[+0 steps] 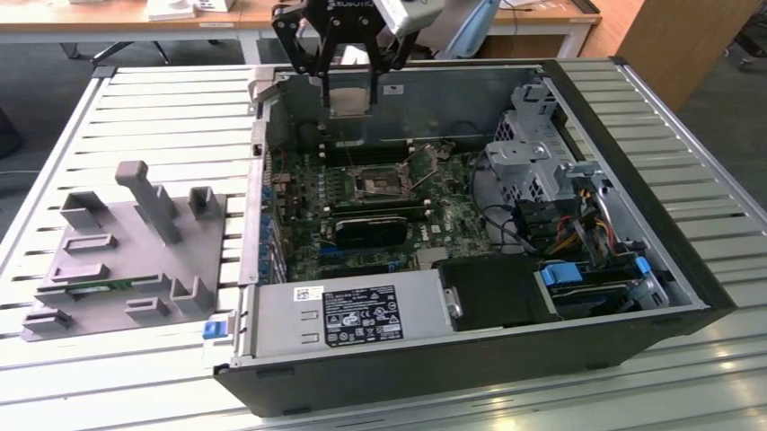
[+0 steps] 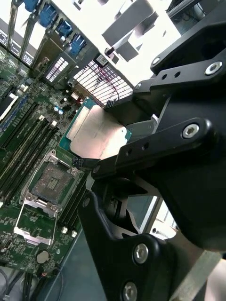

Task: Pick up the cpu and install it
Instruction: 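Pick up the cpu and move it towards the insertion slot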

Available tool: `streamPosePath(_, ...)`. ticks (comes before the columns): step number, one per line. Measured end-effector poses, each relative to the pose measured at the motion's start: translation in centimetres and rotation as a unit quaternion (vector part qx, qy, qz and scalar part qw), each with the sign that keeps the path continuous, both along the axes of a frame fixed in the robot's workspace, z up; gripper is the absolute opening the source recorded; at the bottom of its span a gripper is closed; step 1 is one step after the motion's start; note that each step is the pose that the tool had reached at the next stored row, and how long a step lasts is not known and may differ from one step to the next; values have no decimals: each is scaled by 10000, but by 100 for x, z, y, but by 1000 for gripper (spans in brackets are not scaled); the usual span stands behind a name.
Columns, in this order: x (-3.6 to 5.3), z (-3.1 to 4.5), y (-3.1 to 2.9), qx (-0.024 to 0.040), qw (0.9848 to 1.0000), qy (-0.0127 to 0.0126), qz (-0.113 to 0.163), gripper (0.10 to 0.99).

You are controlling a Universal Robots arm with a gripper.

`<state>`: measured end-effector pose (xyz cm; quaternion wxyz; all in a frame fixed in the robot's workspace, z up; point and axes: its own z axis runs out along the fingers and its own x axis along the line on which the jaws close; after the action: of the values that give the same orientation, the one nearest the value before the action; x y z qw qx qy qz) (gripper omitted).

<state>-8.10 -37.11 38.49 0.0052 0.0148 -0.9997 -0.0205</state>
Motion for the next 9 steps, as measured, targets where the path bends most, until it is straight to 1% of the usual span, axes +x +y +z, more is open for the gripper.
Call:
streamPosePath(5, 60, -7, 3, 1, 10000, 0, 0, 533)
streamPosePath(9, 130, -14, 8, 1, 10000, 0, 0, 533)
